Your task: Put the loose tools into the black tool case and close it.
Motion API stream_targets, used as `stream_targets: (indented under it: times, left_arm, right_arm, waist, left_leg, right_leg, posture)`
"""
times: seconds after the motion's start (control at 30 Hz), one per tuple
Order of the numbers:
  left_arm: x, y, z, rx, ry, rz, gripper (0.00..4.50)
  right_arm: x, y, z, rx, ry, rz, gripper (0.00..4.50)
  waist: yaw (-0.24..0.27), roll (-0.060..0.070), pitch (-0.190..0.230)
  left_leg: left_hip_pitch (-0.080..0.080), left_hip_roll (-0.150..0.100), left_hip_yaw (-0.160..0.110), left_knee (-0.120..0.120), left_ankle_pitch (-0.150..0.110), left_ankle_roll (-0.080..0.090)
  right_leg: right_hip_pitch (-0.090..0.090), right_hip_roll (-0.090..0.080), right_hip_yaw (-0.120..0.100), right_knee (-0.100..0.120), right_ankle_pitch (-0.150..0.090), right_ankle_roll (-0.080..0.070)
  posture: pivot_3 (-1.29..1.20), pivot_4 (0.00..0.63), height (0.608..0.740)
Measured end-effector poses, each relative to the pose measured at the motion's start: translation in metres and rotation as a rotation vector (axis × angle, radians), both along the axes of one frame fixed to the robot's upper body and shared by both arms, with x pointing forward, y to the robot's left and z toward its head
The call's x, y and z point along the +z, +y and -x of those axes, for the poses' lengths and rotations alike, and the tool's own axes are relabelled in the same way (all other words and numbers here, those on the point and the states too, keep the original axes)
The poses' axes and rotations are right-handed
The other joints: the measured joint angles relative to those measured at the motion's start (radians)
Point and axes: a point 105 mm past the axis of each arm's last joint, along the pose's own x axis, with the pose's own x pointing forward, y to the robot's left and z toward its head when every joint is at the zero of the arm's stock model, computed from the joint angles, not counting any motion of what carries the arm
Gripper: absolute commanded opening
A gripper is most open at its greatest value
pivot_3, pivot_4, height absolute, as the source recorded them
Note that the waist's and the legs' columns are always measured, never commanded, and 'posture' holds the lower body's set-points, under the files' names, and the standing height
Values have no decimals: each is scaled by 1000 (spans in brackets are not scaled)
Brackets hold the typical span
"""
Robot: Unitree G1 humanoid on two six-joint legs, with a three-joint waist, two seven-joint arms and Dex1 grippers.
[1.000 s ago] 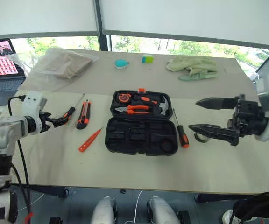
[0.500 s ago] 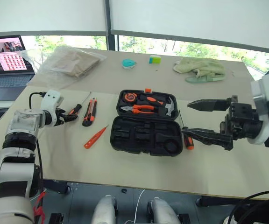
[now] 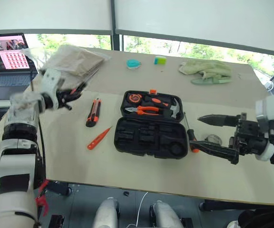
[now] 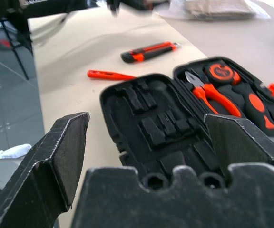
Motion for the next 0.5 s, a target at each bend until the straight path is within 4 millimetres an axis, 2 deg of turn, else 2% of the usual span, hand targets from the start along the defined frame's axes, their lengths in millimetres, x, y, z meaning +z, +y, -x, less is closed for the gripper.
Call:
stream_targets:
  times: [0.03,0.1,0.17,0.23,0.3,0.5]
  left_arm:
    - [8,-15,4,-89,-21,-12,883]
    - [6,-44,12,-255,-9,-51,883]
    - [-10,-78,21,-435,28,-141,883]
    - [-35,-114,33,-613,71,-242,883]
    - [-53,-128,39,-688,105,-296,883]
    - [-77,-137,31,-698,124,-434,883]
  right_arm:
    - [-2,-3,0,-14,4,2,4500]
    - [-6,-7,1,-38,15,-4,4500]
    - [-12,-10,3,-65,34,-6,4500]
    - [-17,-9,5,-74,44,-6,4500]
    - [-17,-8,6,-81,33,5,4500]
    - [-17,-12,7,-122,17,19,4500]
  waist:
    - [-1,0,0]
    - [-2,1,0]
    - [-1,1,0]
    - [-3,1,0]
    - [-12,0,0]
    - [-30,1,1]
  left_leg:
    - [1,0,0,0,0,0]
    - [1,0,-1,0,0,0]
    - [1,0,-1,1,0,0]
    - [0,-1,-2,2,0,0]
    - [0,0,-3,2,0,0]
    - [1,0,-6,2,0,0]
  right_leg:
    - [1,0,0,0,0,0]
    - [1,0,0,1,0,0]
    - [2,1,0,0,0,0]
    - [1,0,0,1,0,1]
    - [1,1,1,1,0,1]
    - [1,2,1,2,0,1]
  posture:
    - [0,150,740]
    - [0,150,740]
    - [0,150,740]
    - [0,150,740]
    - [0,150,740]
    - [0,150,740]
